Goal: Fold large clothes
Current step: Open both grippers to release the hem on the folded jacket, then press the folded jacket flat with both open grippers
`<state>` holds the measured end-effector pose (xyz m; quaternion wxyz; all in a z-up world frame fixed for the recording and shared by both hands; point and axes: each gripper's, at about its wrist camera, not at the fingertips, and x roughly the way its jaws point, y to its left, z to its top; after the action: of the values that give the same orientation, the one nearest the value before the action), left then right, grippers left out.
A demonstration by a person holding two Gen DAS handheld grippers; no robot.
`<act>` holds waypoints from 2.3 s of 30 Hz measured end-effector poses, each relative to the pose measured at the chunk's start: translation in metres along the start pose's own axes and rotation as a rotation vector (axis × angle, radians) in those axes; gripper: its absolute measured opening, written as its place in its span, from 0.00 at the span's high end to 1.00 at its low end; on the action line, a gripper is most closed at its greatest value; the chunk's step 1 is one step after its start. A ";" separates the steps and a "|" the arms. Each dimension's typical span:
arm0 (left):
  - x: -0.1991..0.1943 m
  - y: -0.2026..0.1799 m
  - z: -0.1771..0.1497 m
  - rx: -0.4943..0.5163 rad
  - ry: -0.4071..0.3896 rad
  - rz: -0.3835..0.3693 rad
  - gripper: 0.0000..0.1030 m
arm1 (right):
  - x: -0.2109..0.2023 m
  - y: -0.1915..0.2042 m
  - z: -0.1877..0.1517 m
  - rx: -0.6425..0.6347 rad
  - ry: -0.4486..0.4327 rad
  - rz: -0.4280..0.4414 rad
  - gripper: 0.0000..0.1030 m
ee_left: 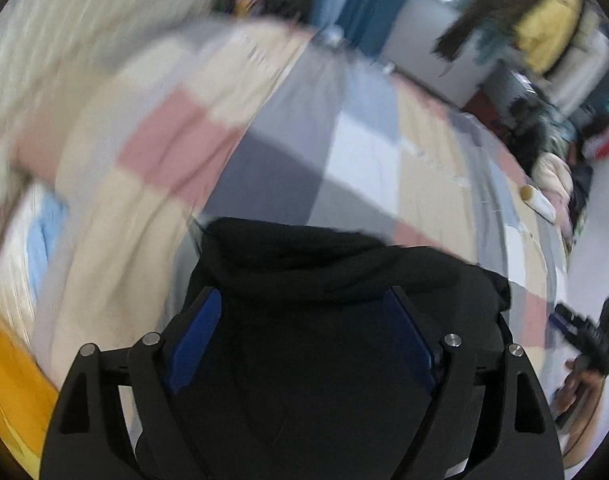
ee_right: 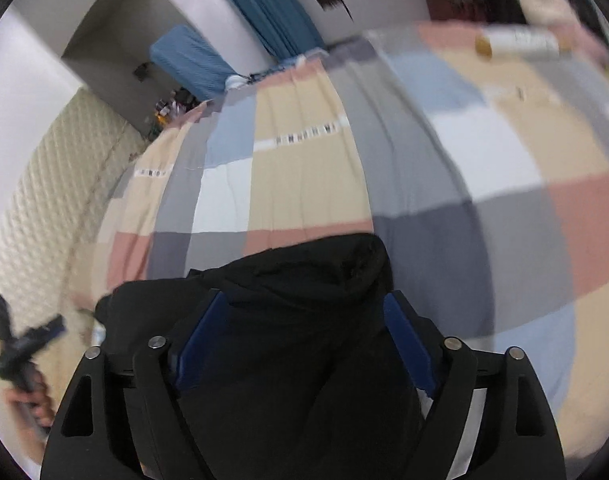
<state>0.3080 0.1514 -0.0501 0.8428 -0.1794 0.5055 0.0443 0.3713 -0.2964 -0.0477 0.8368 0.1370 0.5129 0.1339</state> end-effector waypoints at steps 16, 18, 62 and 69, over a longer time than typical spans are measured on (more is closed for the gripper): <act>0.118 -0.069 -0.037 0.240 -0.028 0.088 0.19 | 0.138 0.083 -0.051 -0.270 0.024 -0.108 0.06; 0.125 -0.071 -0.033 0.243 -0.016 0.097 0.19 | 0.148 0.079 -0.046 -0.255 0.042 -0.109 0.06; 0.072 -0.015 -0.151 0.244 -0.301 0.080 0.18 | 0.085 0.102 -0.174 -0.411 -0.264 -0.033 0.01; 0.041 0.003 -0.146 0.232 -0.356 0.079 0.14 | 0.049 0.086 -0.171 -0.437 -0.326 -0.056 0.01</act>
<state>0.2049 0.0994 -0.1486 0.9315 -0.0506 0.3568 0.0498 0.2326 -0.1827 -0.1309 0.9214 -0.0415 0.3340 0.1943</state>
